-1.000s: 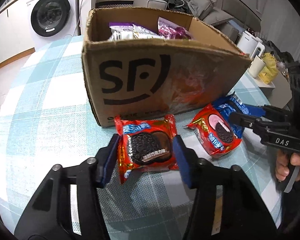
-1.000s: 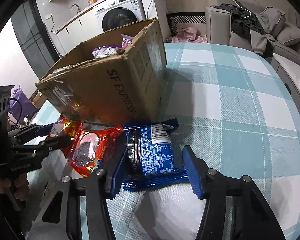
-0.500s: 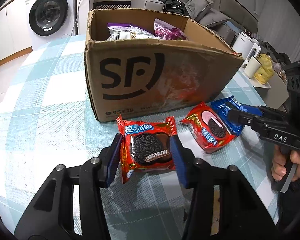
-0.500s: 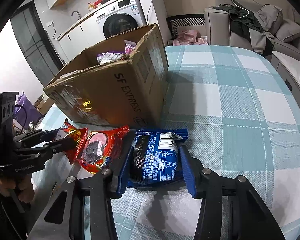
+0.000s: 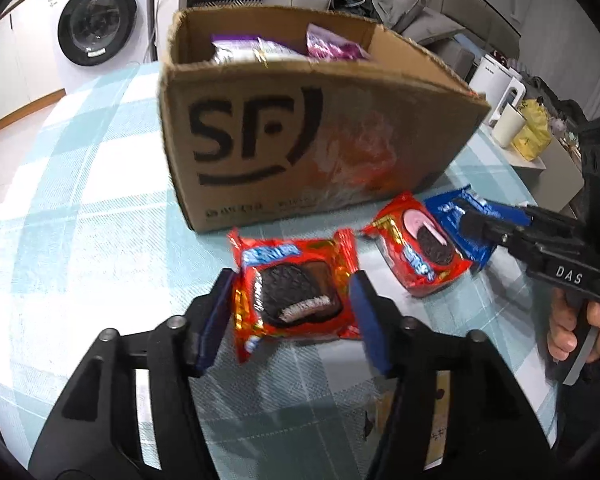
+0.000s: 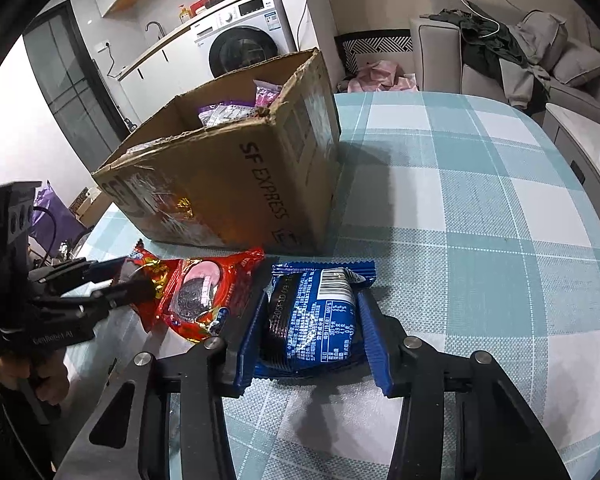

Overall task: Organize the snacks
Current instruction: 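Lift both Oreo packs and carry them toward the box with both grippers, then lower the red Oreo cake pack and blue Oreo pack into the box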

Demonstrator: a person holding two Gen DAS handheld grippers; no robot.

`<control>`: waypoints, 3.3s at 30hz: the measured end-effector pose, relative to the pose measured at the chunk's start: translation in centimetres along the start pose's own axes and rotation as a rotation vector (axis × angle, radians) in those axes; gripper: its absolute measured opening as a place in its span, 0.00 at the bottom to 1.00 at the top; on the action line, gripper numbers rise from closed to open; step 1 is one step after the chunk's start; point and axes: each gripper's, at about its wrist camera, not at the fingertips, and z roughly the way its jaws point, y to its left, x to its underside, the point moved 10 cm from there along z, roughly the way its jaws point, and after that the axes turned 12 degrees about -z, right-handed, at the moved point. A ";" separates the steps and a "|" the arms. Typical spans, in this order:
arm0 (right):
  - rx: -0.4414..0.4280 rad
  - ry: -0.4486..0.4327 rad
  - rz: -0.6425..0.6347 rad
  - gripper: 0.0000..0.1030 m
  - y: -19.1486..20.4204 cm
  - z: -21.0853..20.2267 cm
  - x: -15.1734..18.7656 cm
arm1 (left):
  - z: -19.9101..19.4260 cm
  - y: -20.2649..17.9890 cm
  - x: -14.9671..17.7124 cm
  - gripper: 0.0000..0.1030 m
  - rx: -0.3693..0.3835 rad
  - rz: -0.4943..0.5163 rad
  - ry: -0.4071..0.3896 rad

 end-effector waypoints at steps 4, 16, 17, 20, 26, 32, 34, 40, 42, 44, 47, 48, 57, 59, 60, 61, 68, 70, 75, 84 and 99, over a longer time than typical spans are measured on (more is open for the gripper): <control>-0.002 0.002 -0.002 0.45 -0.1 0.1 0.0 | 0.4 -0.6 0.5 0.69 -0.028 0.039 0.000; -0.006 -0.002 0.002 0.45 0.0 0.2 0.0 | -0.3 -1.4 1.2 0.50 -0.037 0.097 -0.031; -0.007 -0.006 0.002 0.45 0.0 0.1 0.0 | -0.5 -1.5 1.2 0.50 -0.019 0.091 -0.030; -0.010 -0.017 0.003 0.45 0.1 -0.2 -0.2 | -1.3 -1.2 1.1 0.50 -0.009 0.084 -0.043; -0.011 -0.041 0.001 0.45 0.4 -1.2 -0.4 | -3.1 -1.0 0.7 0.50 0.010 0.073 -0.070; -0.004 -0.047 -0.005 0.44 0.7 -1.9 -0.3 | -5.3 -0.4 0.4 0.50 0.024 0.065 -0.099; -0.007 -0.061 -0.005 0.44 0.9 -2.4 -0.5 | -6.1 -0.2 0.3 0.51 0.029 0.060 -0.109; 0.001 -0.104 -0.017 0.44 1.6 -4.3 -1.5 | -9.3 -0.3 -0.8 0.51 0.042 0.057 -0.158; 0.004 -0.125 -0.020 0.44 1.8 -5.2 -2.0 | -10.6 -0.3 -1.3 0.51 0.049 0.057 -0.183; 0.004 -0.147 -0.024 0.44 2.1 -6.1 -2.5 | -11.7 -0.5 -1.8 0.51 0.057 0.053 -0.202; 0.005 -0.182 -0.033 0.44 2.5 -7.6 -3.6 | -13.6 -0.6 -2.6 0.51 0.067 0.056 -0.227; 0.007 -0.197 -0.033 0.44 2.6 -8.1 -4.0 | -14.2 -0.6 -3.0 0.51 0.064 0.058 -0.240; 0.006 -0.290 -0.045 0.44 3.6 -11.1 -8.0 | -17.8 -1.1 -5.9 0.51 0.064 0.064 -0.296; 0.005 -0.299 -0.051 0.44 3.9 -11.3 -8.8 | -17.9 -1.4 -6.5 0.51 0.062 0.067 -0.302; 0.006 -0.304 -0.053 0.44 4.0 -11.4 -9.2 | -18.0 -1.4 -6.8 0.51 0.063 0.068 -0.305; 0.004 -0.308 -0.055 0.44 4.1 -11.4 -9.5 | -18.0 -1.5 -7.1 0.51 0.062 0.071 -0.307; 0.009 -0.271 -0.045 0.27 3.5 -9.0 -9.9 | -16.7 -1.5 -8.4 0.51 0.077 0.045 -0.296; 0.014 -0.252 -0.037 0.27 3.1 -8.0 -9.2 | -15.9 -1.1 -8.3 0.51 0.071 0.042 -0.281; 0.014 -0.172 -0.027 0.32 2.0 -5.8 -6.4 | -14.6 -0.8 -8.4 0.51 0.065 0.038 -0.264; -0.014 -0.019 0.010 0.49 1.3 -1.0 -1.2 | -13.3 -1.0 -8.6 0.51 0.056 0.049 -0.252; -0.031 -0.063 -0.019 0.42 2.4 -2.0 -1.8 | -13.2 -1.0 -9.2 0.51 0.054 0.050 -0.262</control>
